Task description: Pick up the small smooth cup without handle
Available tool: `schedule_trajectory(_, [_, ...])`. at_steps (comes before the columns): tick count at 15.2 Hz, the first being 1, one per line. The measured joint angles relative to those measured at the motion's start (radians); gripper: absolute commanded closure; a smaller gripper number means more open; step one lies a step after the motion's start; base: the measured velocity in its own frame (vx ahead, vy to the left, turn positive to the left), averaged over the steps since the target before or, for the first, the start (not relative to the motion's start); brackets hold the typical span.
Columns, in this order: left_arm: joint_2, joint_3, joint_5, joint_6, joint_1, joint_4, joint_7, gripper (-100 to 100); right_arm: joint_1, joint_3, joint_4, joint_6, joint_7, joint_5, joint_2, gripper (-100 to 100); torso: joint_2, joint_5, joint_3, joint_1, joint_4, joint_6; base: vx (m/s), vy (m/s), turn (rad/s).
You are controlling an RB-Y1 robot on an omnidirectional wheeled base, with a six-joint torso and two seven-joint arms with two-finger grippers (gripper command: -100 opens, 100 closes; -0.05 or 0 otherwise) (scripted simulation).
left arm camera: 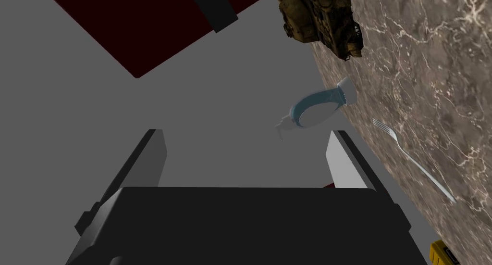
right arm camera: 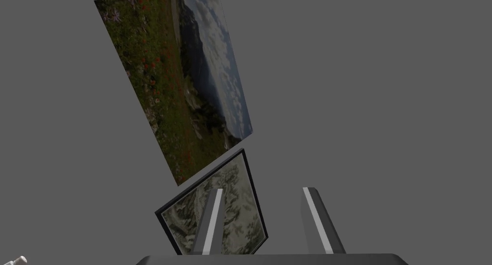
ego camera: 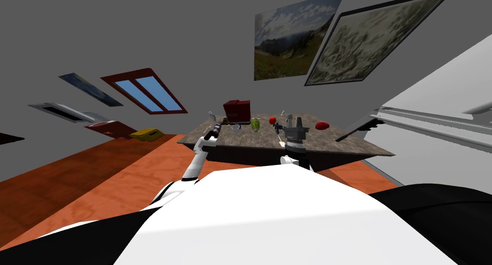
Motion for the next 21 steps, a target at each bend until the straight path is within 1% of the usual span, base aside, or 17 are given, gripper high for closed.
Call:
schedule_trajectory(2, [0.009,0.001,0.011,0.04,-0.035,0.037,0.003,-100,0.0,0.0,0.0,0.0,0.0,0.0,0.0,0,0.0,0.0,0.0,-0.001,0.0,0.0,0.0,-0.037,-0.051])
schedule_trajectory(3, [0.013,0.002,0.016,0.06,-0.044,0.048,0.004,-100,0.0,0.0,0.0,0.0,0.0,0.0,0.0,0,0.0,0.0,0.0,-0.001,0.0,0.0,0.003,-0.043,-0.057])
schedule_trajectory(4, [0.023,0.002,0.028,0.08,-0.063,0.068,0.006,-100,0.0,0.0,0.0,0.0,0.0,0.0,0.0,0,0.0,0.0,0.0,-0.001,0.0,0.0,0.009,-0.052,-0.054])
schedule_trajectory(5, [0.025,0.002,0.032,0.099,-0.082,0.093,0.007,-100,0.0,0.0,0.0,0.0,0.0,0.0,0.0,0,-0.001,0.0,0.0,-0.002,0.0,0.0,0.009,-0.04,-0.023])
schedule_trajectory(6, [0.03,0.002,0.038,0.117,-0.094,0.112,0.008,-100,0.0,0.0,0.0,0.0,0.0,0.0,0.0,0,-0.001,0.0,0.0,-0.001,0.0,0.0,0.005,-0.022,-0.002])
schedule_trajectory(7, [0.034,0.002,0.043,0.132,-0.1,0.119,0.008,-100,0.0,0.0,0.0,0.0,0.0,0.0,0.0,0,0.0,0.0,0.0,0.0,0.0,0.0,0.006,-0.037,-0.066])
schedule_trajectory(9, [0.041,0.003,0.055,0.167,-0.136,0.16,0.011,-100,0.0,0.0,0.0,0.0,0.0,0.0,0.0,0,-0.001,0.0,0.0,-0.001,0.0,0.0,0.008,-0.036,-0.048])
schedule_trajectory(11, [0.047,0.004,0.063,0.204,-0.148,0.171,0.012,-100,0.0,0.0,0.0,0.0,0.0,0.0,0.0,0,0.0,0.0,0.0,0.0,0.0,0.0,0.005,-0.031,-0.019])
schedule_trajectory(16, [0.061,0.006,0.091,0.313,-0.229,0.251,0.021,-100,0.0,0.0,0.0,0.0,0.0,0.0,0.0,0,0.0,0.0,0.0,-0.002,0.0,0.0,0.006,-0.047,-0.051])
schedule_trajectory(17, [0.065,0.006,0.097,0.335,-0.238,0.264,0.022,-100,0.0,0.0,0.0,0.0,0.0,0.0,0.0,0,0.0,0.0,0.0,-0.002,0.0,0.0,0.01,-0.056,-0.048])
schedule_trajectory(19, [0.074,0.007,0.115,0.375,-0.276,0.31,0.023,-100,0.0,0.0,0.0,0.0,0.0,0.0,0.0,0,-0.001,-0.001,0.0,-0.002,0.0,0.0,0.009,-0.052,-0.04])
schedule_trajectory(21, [0.074,0.007,0.118,0.413,-0.286,0.325,0.025,-100,0.0,0.0,0.0,0.0,0.0,0.0,0.0,0,0.0,0.0,0.0,-0.001,0.0,0.0,0.0,-0.033,-0.026])
